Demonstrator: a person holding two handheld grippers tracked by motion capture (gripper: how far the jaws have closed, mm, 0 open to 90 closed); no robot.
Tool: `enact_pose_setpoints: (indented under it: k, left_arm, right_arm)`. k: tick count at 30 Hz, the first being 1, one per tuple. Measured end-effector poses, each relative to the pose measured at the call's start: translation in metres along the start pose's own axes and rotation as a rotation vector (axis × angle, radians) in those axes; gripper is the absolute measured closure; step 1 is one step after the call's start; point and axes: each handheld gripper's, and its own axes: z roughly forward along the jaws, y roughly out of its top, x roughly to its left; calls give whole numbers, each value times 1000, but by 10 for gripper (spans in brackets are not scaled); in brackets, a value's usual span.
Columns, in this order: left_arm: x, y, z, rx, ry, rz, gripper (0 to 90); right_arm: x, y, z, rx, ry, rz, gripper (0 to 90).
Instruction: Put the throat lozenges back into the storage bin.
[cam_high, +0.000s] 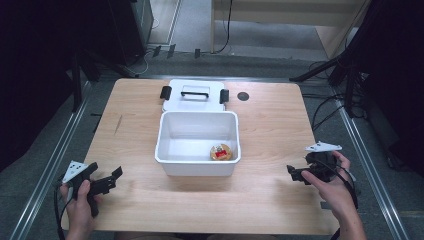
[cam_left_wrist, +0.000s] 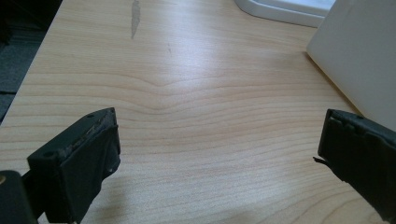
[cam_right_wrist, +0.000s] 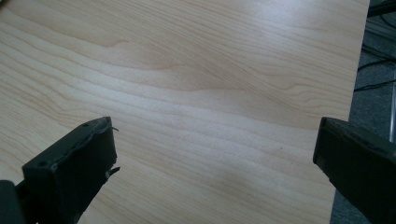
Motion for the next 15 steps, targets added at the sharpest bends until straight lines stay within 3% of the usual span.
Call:
enact_pose_setpoints:
  k: [15]
  left_arm:
    - [0,0,0,2,0,-1,0]
  right_arm:
    - [0,-44,8,-91,1,90,0]
